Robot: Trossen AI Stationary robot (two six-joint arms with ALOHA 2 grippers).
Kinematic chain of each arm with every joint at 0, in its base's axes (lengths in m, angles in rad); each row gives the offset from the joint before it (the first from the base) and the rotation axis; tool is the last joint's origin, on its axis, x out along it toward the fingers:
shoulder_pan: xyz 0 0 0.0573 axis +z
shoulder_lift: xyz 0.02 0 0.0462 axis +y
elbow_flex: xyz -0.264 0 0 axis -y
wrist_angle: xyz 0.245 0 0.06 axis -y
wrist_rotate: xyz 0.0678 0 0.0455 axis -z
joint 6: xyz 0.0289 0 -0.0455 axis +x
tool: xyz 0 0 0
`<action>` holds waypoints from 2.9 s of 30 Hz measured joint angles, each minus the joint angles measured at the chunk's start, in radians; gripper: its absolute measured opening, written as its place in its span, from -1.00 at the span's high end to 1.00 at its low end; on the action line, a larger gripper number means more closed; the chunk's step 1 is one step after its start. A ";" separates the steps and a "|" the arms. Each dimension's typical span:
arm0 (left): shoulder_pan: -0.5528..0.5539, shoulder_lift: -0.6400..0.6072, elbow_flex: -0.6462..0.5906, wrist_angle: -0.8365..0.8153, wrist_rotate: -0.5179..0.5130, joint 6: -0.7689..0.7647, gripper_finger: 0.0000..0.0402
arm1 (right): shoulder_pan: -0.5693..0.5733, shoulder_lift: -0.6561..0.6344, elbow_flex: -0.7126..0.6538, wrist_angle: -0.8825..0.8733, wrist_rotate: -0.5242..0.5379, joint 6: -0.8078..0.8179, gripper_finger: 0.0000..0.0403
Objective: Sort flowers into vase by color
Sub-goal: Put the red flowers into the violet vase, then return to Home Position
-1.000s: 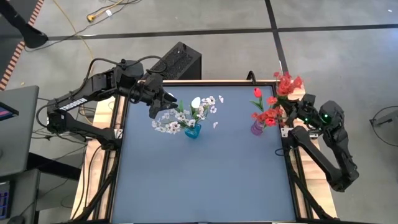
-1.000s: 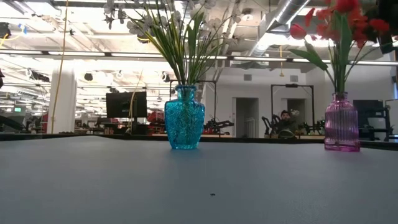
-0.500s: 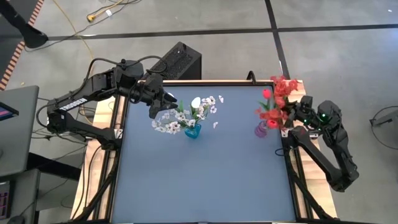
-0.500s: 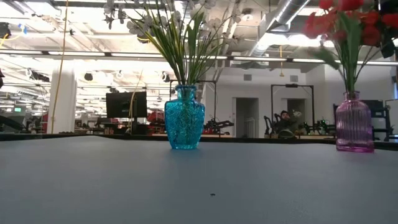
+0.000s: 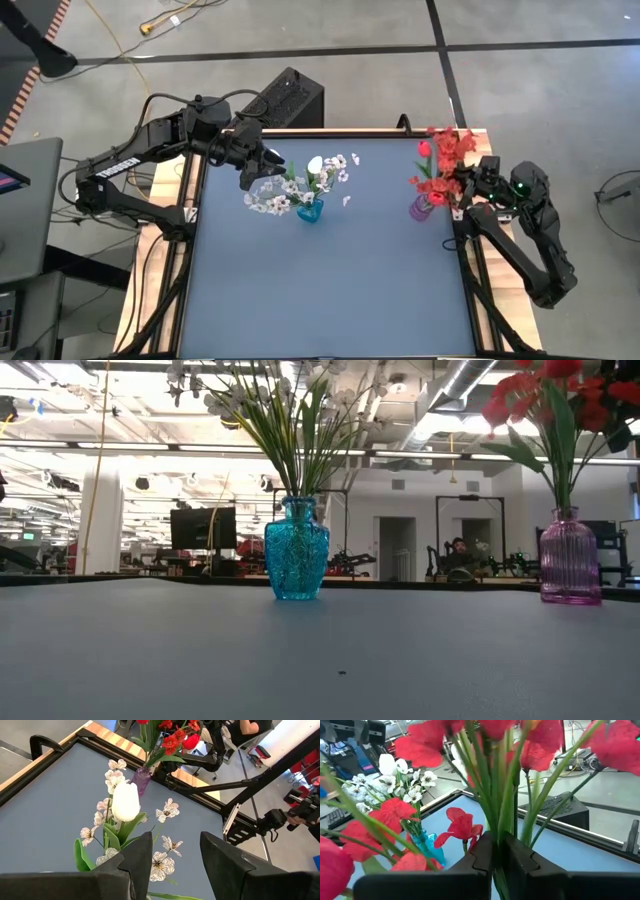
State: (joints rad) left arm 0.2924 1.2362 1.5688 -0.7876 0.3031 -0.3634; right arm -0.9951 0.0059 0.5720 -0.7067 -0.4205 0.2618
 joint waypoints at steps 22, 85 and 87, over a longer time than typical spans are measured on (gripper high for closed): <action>0.000 0.000 0.000 0.000 0.003 0.015 0.23 | 0.000 0.136 0.188 -0.212 -0.003 0.018 0.04; 0.092 -0.150 -0.051 0.106 -0.135 0.318 0.23 | -0.544 0.526 0.177 0.014 0.476 -0.136 0.88; 0.092 -0.179 -0.083 0.110 -0.144 0.314 0.23 | -0.569 0.467 0.152 0.019 0.472 -0.142 0.92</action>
State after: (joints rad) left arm 0.3843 1.0568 1.4863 -0.6771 0.1589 -0.0498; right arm -1.5639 0.4733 0.7239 -0.6872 0.0513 0.1195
